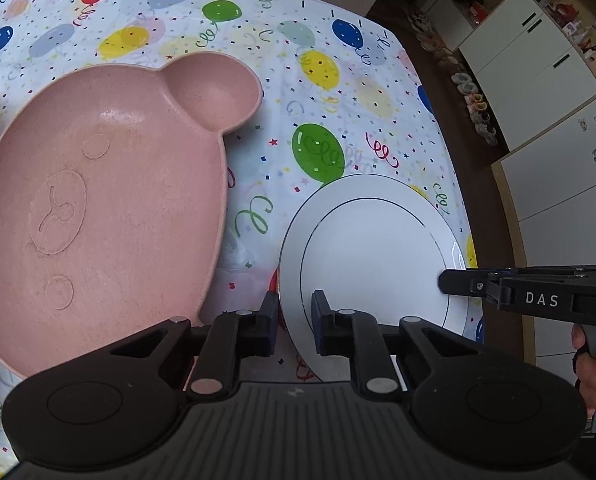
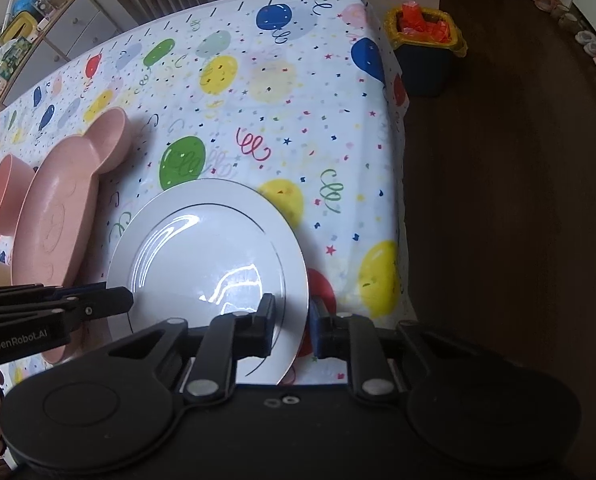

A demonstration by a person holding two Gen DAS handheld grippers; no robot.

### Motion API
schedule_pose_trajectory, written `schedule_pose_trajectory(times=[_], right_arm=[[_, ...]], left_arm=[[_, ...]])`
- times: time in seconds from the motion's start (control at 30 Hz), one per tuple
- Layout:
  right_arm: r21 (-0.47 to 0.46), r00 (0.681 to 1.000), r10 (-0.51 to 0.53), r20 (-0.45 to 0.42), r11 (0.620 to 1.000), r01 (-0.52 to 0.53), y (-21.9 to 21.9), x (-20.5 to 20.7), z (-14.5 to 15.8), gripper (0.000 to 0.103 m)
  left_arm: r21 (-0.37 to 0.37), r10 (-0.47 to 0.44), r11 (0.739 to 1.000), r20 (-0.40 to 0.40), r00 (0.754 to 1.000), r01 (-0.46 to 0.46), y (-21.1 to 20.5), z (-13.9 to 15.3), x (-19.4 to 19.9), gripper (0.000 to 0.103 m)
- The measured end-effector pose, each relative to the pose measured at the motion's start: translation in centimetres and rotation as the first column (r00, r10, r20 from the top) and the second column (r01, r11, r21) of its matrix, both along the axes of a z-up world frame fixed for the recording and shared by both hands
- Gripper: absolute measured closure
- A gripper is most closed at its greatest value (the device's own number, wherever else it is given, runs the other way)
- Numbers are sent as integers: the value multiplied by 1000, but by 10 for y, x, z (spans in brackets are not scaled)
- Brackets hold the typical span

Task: Organize plates and bowls
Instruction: 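Lower the large white plate onto the small white plate with both grippers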

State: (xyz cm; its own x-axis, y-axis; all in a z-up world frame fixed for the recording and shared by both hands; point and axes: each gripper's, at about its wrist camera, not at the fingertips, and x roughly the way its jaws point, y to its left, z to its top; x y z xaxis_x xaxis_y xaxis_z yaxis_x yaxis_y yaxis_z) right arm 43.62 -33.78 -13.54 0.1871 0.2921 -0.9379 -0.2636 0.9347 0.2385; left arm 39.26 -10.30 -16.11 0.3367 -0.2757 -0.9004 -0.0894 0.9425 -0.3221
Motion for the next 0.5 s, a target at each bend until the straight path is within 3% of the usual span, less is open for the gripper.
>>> schedule_pose_trajectory(times=[0.5], right_arm=[[7, 1000, -8, 25, 1000, 8, -4, -40, 11, 92]], left_arm=[[-18, -8, 1000, 17, 1000, 8, 4, 12, -37, 88]])
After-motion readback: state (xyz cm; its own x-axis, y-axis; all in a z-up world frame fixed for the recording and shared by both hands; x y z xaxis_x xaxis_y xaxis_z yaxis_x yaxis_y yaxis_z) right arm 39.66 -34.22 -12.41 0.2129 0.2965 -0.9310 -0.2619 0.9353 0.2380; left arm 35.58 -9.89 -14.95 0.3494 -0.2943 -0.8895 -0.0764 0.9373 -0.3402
